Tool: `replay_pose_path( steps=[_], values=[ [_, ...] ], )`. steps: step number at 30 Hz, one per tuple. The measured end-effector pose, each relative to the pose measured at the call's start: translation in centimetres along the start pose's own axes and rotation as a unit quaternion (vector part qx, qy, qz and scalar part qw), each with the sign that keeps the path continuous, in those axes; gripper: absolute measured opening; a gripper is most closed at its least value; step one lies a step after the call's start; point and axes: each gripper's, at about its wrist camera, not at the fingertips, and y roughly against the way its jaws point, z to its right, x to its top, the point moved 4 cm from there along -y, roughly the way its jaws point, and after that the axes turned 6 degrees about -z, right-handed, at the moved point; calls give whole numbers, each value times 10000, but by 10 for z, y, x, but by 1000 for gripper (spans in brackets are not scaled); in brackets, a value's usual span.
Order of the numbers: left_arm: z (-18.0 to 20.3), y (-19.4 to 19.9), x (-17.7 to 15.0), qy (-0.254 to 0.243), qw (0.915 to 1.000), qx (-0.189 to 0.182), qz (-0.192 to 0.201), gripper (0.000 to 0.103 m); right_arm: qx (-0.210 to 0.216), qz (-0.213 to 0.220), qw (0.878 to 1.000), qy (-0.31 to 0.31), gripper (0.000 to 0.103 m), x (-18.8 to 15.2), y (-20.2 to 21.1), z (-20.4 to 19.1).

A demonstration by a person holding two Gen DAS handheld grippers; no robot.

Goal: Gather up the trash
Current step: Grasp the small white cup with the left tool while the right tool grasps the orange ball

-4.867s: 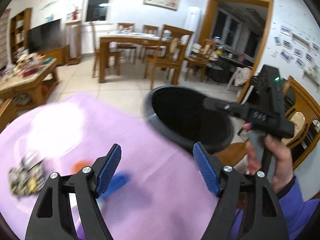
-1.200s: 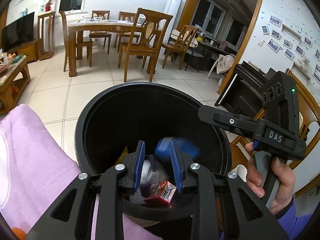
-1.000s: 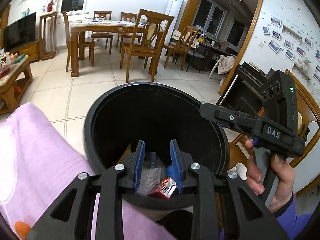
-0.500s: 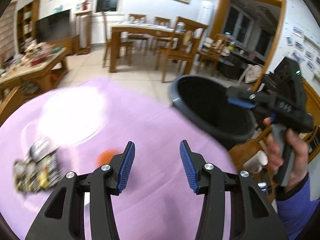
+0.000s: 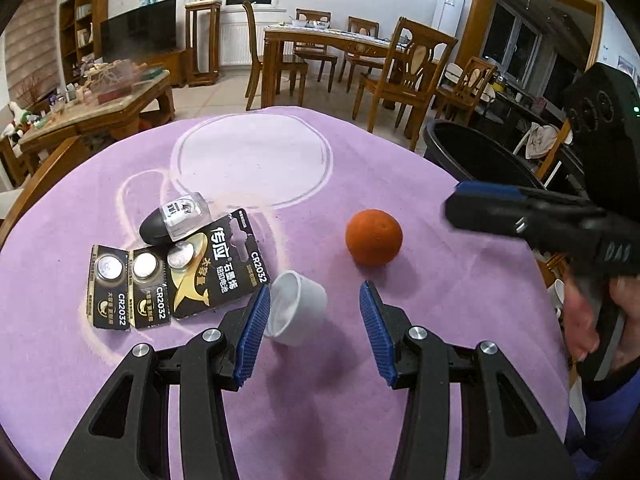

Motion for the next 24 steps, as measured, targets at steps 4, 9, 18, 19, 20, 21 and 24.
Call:
replay_pose_path(
  steps=[4, 9, 18, 19, 20, 21, 24],
  values=[
    [-4, -5, -5, 11, 9999, -99, -67, 47, -90, -197, 9997, 84, 79, 2, -22, -8],
    [-5, -4, -9, -22, 9997, -210, -132, 41, -226, -384, 9988, 226, 79, 3, -42, -12],
    [-19, -7, -7, 98, 9995, -260, -157, 17, -494, -646, 9954, 502, 45, 6, -62, -26],
    [-18, -7, -8, 91, 9995, -248, -158, 17, -525, -656, 9951, 526, 40, 6, -62, -27],
    [-17, -7, -9, 81, 9996, -237, -158, 17, -539, -656, 9950, 534, 38, 6, -62, -28],
    [-17, -6, -9, 83, 9996, -240, -158, 17, -530, -656, 9950, 526, 38, 5, -62, -28],
    [-13, -4, -10, 119, 9995, -270, -127, 17, -439, -616, 9961, 457, 37, 5, -59, -30]
  ],
)
